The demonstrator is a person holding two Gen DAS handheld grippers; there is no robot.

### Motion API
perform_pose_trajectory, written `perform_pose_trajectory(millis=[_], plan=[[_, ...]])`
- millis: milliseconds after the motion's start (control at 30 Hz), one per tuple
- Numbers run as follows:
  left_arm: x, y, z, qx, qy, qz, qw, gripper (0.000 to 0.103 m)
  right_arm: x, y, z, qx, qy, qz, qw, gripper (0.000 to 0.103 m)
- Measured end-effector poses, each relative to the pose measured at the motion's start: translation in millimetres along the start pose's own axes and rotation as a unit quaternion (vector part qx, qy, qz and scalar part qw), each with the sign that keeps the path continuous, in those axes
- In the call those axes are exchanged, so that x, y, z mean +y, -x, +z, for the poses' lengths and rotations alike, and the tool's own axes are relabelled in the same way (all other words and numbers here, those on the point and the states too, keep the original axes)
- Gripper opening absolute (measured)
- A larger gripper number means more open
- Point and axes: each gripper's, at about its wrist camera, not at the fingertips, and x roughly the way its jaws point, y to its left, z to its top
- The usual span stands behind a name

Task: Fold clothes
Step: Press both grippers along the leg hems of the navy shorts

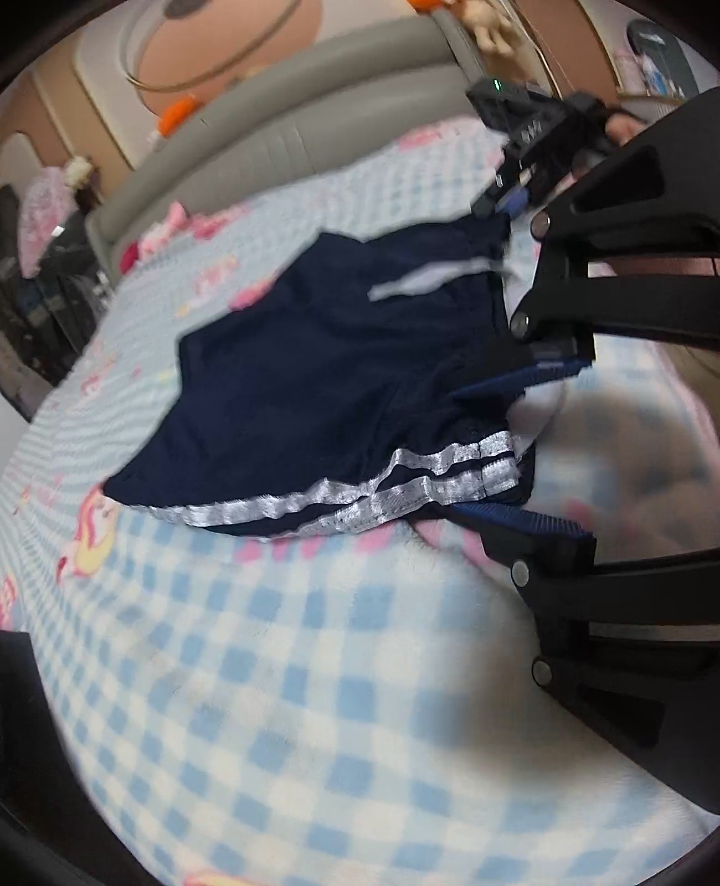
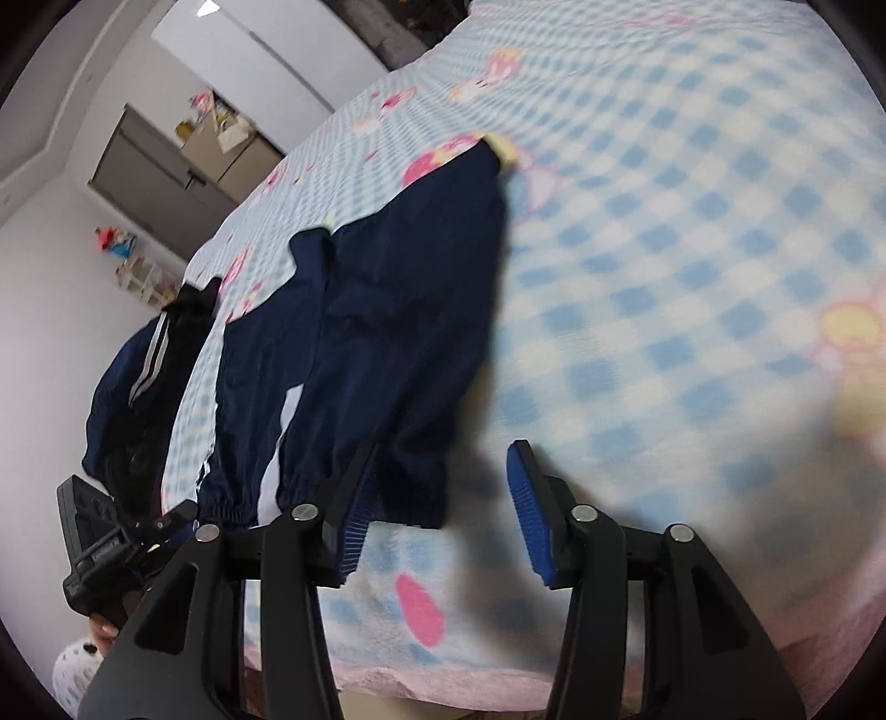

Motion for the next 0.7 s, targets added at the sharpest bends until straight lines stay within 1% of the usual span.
perform_pose_trajectory(millis=[33, 100, 167, 267, 300, 367, 400, 433, 467, 500, 533, 600, 633, 667, 700], plan=[[0, 1, -1, -0.003, -0.006, 0.02, 0.9998, 0.012, -3, 1, 0, 0.001, -0.006, 0.002, 1.0, 0.05], [-1, 8, -2, -0.017, -0.012, 0.055, 0.9982, 0.01, 0, 1, -1, 0.001, -0.002, 0.005, 1.0, 0.05], [5, 17, -4, -0.025, 0.002, 0.068, 0.9974, 0.01, 4, 2, -1, 0.001, 0.004, 0.008, 1.0, 0.05], [18, 29, -6, -0.03, 0.023, 0.066, 0.9971, 0.01, 10, 3, 1, -0.001, 0.019, 0.009, 1.0, 0.05], [21, 33, -6, -0.029, 0.029, 0.057, 0.9975, 0.01, 11, 4, 2, -0.001, 0.024, 0.007, 1.0, 0.05], [24, 38, -6, -0.033, 0.042, 0.036, 0.9979, 0.014, 12, 4, 2, -0.001, 0.028, 0.007, 1.0, 0.05], [25, 41, -5, -0.036, 0.049, 0.024, 0.9978, 0.014, 11, 4, 3, 0.001, 0.027, 0.009, 1.0, 0.05], [25, 44, -3, -0.041, 0.051, 0.017, 0.9977, 0.02, 10, 4, 3, 0.002, 0.025, 0.011, 1.0, 0.05], [25, 43, 0, -0.039, 0.048, 0.009, 0.9981, 0.032, 9, 3, 3, 0.004, 0.023, 0.014, 1.0, 0.05], [25, 43, 2, -0.036, 0.045, 0.001, 0.9983, 0.04, 8, 2, 3, 0.006, 0.022, 0.017, 1.0, 0.051], [25, 42, 5, -0.033, 0.042, -0.006, 0.9985, 0.05, 8, 1, 4, 0.008, 0.021, 0.02, 1.0, 0.051], [21, 36, 10, -0.025, 0.031, -0.013, 0.9992, 0.05, 7, -3, 4, 0.016, 0.017, 0.026, 0.999, 0.053], [16, 30, 12, -0.019, 0.019, -0.005, 0.9996, 0.047, 7, -6, 4, 0.02, 0.015, 0.029, 0.999, 0.053], [11, 22, 14, -0.009, 0.004, 0.008, 0.9999, 0.039, 6, -8, 4, 0.023, 0.012, 0.031, 0.999, 0.053], [6, 15, 14, -0.001, -0.012, 0.035, 0.9993, 0.031, 7, -11, 2, 0.026, 0.009, 0.029, 0.999, 0.053]])
